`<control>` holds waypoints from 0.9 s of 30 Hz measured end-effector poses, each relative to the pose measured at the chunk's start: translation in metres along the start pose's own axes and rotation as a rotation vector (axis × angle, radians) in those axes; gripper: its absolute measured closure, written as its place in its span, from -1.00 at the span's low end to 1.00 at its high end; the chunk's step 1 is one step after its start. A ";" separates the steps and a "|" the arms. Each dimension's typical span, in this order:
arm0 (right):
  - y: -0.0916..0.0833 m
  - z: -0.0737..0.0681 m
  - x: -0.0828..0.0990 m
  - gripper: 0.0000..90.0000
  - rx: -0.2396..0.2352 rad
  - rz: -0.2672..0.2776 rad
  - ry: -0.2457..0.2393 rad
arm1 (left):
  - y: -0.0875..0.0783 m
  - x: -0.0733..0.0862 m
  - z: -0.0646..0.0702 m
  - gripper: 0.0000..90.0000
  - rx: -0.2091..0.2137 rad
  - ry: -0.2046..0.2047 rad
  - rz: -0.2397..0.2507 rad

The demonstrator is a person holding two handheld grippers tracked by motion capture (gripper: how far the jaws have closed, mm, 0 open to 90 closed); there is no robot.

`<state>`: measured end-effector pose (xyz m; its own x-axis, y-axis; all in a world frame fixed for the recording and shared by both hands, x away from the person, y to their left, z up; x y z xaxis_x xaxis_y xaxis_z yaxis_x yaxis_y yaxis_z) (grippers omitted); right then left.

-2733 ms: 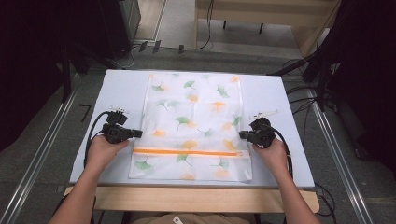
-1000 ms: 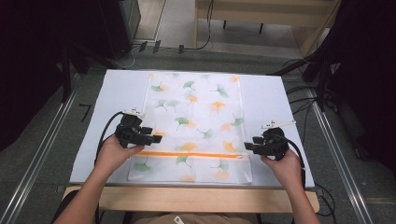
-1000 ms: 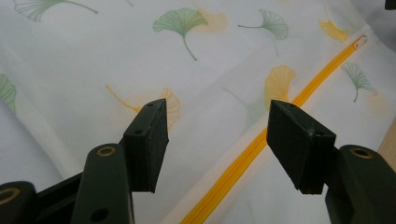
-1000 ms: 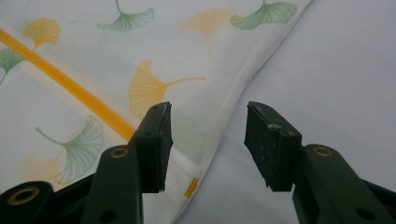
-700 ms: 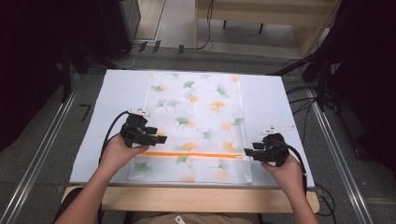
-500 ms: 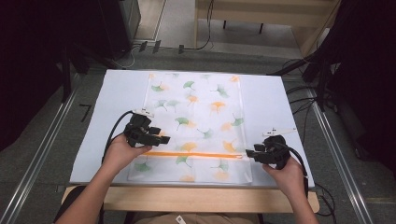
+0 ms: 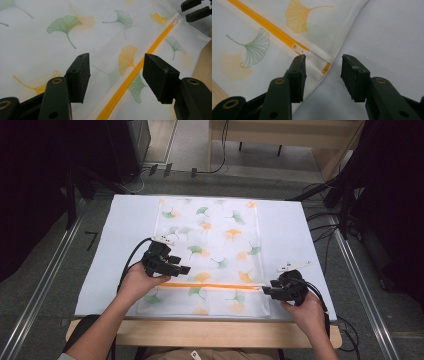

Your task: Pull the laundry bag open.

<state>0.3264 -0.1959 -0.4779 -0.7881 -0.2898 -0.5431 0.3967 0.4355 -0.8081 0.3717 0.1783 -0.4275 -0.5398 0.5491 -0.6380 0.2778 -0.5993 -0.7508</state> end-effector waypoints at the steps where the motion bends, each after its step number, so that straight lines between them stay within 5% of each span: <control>1: 0.001 0.000 0.001 0.25 -0.001 -0.002 -0.007 | 0.001 0.000 0.001 -0.11 0.003 0.003 -0.002; 14: 0.014 -0.008 0.002 0.33 0.033 -0.016 -0.066 | 0.013 -0.005 0.009 -0.10 0.051 0.007 -0.005; 27: 0.017 -0.014 -0.001 0.71 0.052 -0.020 -0.063 | 0.014 -0.006 0.012 -0.07 0.046 0.014 0.006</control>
Point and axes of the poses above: each handheld gripper's, and its own axes: y roughly forward along the jaws, x roughly out of its underside, z roughly to its right, the point moved 3 cm from there along y, roughly forward along the jaws, and after that the axes turned 8 degrees about y, right-handed, at the moved point
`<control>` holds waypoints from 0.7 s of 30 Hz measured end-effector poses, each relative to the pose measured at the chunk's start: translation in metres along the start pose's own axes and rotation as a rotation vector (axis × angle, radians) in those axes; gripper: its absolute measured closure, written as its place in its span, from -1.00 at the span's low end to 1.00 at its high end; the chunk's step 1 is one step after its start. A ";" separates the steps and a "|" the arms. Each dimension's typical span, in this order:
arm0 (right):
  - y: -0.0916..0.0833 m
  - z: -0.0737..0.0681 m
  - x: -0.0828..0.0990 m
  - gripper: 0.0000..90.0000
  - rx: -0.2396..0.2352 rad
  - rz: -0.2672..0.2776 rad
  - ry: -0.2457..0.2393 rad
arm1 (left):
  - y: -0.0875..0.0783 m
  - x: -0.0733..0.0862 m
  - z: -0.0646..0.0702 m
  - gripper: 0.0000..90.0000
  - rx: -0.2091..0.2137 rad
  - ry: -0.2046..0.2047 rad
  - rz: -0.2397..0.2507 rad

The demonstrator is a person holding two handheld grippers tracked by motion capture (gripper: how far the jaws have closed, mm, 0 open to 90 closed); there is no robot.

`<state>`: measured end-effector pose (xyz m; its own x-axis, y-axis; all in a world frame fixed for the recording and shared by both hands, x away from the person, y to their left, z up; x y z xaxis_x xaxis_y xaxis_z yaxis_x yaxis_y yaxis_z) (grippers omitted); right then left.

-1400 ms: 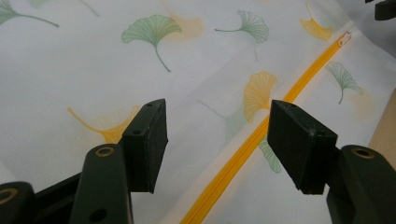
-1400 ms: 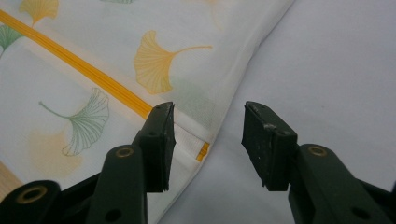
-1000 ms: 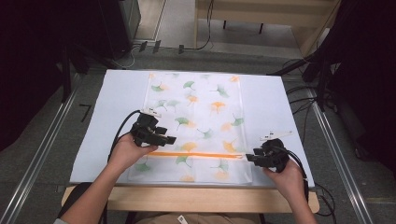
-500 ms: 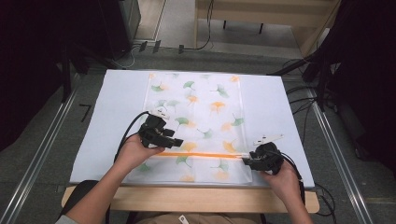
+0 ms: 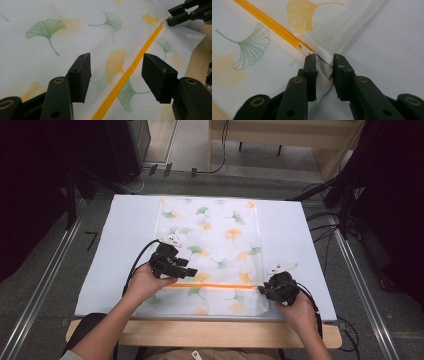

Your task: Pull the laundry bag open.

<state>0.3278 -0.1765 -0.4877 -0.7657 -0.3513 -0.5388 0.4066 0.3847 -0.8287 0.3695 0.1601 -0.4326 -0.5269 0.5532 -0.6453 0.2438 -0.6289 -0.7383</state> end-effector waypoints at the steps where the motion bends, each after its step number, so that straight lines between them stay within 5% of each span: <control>1: 0.000 0.000 0.000 0.81 -0.008 0.001 0.001 | 0.001 0.000 0.001 -0.07 0.001 -0.001 0.004; 5: 0.001 0.003 -0.002 0.88 -0.050 -0.010 0.027 | 0.004 -0.002 0.005 -0.04 0.054 -0.008 0.037; 13: 0.000 0.006 -0.004 0.89 -0.094 -0.020 0.064 | 0.014 -0.003 0.012 -0.03 0.060 0.025 -0.009; 21: -0.010 0.006 -0.008 0.89 -0.120 0.011 0.060 | 0.019 -0.006 0.020 -0.01 0.091 0.041 0.002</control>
Point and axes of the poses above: each handheld gripper's, and its own axes: y roughly forward along the jaws, x roughly out of its underside, z roughly to its right, the point moved 3 cm from there along y, roughly forward along the jaws, and after that the axes turned 8 degrees about y, right-handed, at the moved point
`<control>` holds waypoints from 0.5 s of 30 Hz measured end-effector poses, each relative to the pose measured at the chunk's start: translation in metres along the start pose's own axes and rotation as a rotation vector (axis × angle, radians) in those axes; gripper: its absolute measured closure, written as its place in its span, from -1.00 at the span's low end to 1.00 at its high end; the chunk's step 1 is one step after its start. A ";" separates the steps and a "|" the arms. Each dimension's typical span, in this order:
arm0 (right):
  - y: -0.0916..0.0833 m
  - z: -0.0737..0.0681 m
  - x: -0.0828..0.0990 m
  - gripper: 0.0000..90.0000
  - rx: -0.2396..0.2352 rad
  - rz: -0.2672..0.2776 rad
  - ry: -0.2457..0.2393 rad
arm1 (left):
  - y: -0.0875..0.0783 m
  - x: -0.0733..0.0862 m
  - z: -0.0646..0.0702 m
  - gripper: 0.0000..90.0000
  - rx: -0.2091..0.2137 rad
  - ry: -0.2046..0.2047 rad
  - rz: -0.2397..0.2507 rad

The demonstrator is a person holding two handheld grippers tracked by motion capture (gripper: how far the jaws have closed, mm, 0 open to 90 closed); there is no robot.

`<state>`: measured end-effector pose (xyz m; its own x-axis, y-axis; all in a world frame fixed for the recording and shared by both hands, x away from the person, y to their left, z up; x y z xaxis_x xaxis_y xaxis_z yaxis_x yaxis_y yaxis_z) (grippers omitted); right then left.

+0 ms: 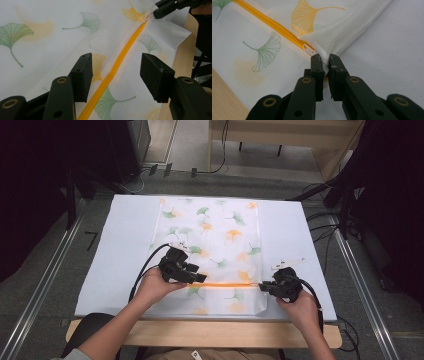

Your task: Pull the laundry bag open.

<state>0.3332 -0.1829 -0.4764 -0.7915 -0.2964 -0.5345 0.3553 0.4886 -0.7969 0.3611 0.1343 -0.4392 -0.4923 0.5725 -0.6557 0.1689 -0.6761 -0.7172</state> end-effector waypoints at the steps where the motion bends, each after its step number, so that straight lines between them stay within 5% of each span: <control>1: -0.001 0.000 0.000 0.89 -0.004 0.002 0.003 | 0.001 0.000 0.001 0.00 -0.001 0.007 -0.004; 15: -0.014 -0.007 -0.004 0.89 -0.040 0.049 -0.009 | 0.022 -0.010 0.027 0.33 0.036 0.107 -0.001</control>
Point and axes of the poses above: each handheld gripper's, and its own axes: y roughly forward along the jaws, x roughly out of its underside, z roughly to its right, the point moved 3 cm from there along y, roughly forward along the jaws, and after that the axes turned 8 degrees about y, right-handed, at the moved point
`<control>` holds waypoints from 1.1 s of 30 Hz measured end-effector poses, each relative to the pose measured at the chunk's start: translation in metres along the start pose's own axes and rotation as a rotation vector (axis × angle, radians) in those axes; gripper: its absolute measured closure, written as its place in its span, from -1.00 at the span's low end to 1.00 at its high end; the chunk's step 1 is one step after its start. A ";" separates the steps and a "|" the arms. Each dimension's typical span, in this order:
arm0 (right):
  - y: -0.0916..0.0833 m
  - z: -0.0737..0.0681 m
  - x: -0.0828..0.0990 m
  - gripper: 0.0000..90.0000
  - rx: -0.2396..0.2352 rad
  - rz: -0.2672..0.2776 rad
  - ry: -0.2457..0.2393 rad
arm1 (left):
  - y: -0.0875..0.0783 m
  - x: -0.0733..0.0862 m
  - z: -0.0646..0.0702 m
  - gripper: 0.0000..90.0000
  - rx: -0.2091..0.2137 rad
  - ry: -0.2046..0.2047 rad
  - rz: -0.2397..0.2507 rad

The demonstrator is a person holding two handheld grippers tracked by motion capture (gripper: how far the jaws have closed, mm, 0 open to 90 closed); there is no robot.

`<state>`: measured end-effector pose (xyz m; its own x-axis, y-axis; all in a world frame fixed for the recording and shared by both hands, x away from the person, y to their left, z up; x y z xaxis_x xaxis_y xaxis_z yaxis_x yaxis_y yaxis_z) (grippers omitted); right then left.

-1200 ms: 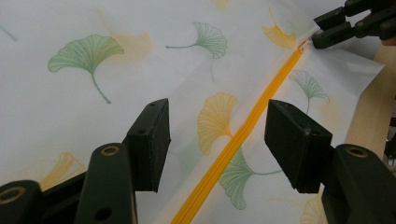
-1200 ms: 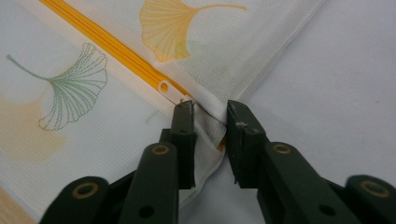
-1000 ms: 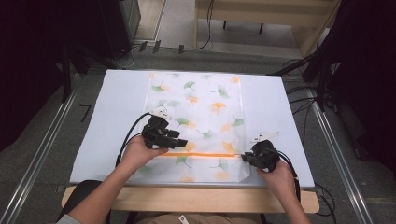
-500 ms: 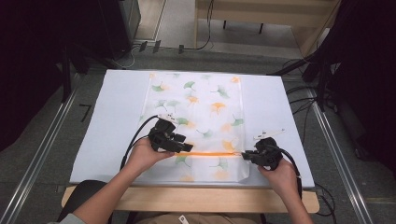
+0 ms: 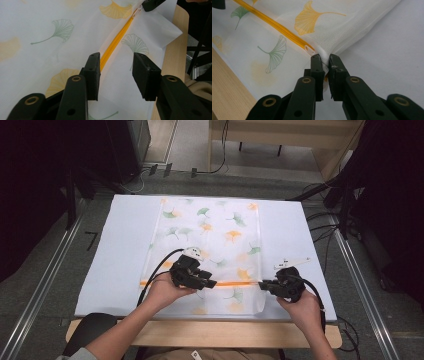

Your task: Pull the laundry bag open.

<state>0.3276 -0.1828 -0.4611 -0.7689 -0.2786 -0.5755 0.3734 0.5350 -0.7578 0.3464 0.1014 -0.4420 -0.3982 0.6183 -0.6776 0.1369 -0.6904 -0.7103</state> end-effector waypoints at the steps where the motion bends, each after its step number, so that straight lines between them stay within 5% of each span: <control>1: -0.001 0.000 0.000 0.89 -0.002 0.002 -0.003 | 0.001 -0.001 0.001 0.41 0.013 -0.004 0.001; 5: -0.001 -0.001 -0.001 0.88 -0.024 0.009 -0.014 | 0.007 -0.006 0.006 0.53 0.049 -0.012 -0.002; 9: -0.004 -0.001 -0.003 0.88 -0.027 0.015 -0.017 | 0.017 -0.010 0.010 0.48 0.024 0.022 -0.010; 26: -0.007 -0.006 -0.003 0.88 -0.030 0.017 -0.026 | 0.060 -0.031 0.024 0.44 0.078 0.034 -0.023; 33: -0.008 -0.006 -0.004 0.88 -0.037 0.018 -0.015 | 0.070 -0.036 0.029 0.40 0.065 0.064 -0.028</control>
<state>0.3244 -0.1808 -0.4510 -0.7540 -0.2803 -0.5940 0.3677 0.5692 -0.7354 0.3444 0.0202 -0.4616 -0.3425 0.6591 -0.6696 0.0662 -0.6940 -0.7169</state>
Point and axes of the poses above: each handheld gripper's, and its own axes: y roughly forward along the jaws, x roughly out of its underside, z roughly to its right, the point moved 3 cm from there along y, roughly forward along the jaws, and after that the axes turned 8 degrees about y, right-handed, at the moved point
